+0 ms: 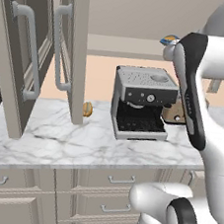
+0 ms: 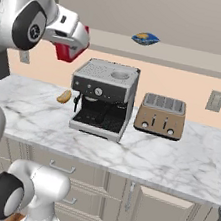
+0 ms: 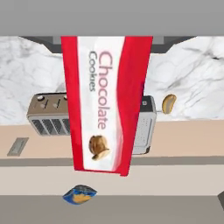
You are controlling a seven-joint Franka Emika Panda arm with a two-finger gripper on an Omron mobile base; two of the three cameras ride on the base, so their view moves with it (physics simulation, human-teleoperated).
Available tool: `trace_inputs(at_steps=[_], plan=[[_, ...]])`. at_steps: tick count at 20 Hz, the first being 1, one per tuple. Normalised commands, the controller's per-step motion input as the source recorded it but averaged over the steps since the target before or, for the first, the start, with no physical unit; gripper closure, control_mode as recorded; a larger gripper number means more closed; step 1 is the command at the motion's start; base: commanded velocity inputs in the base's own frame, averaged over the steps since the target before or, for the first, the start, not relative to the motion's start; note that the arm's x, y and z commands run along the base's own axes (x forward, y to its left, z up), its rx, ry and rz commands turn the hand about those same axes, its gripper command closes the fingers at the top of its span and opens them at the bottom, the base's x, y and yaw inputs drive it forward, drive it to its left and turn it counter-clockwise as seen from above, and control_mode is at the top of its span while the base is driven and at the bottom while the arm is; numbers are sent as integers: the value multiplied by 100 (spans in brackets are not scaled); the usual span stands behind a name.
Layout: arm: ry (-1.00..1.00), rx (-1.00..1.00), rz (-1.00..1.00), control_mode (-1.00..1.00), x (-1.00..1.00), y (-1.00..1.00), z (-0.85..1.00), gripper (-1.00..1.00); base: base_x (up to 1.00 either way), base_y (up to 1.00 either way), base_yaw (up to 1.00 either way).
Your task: Pick the yogurt and boxed food from the counter and place them in the cabinets closest to them.
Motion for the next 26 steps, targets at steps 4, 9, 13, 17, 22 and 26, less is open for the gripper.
trace_inputs(at_steps=[4,9,13,17,22,26], plan=[[0,0,0,-100,60,8,7,100,0,0,0],[0,0,0,-100,60,8,10,100,0,0,0],[0,0,0,-100,60,15,4,100,0,0,0],[0,0,0,-100,48,7,0,100,0,0,0],[0,0,0,-100,47,1,0,100,0,0,0],[0,0,2,-100,49,0,-3,100,0,0,0]])
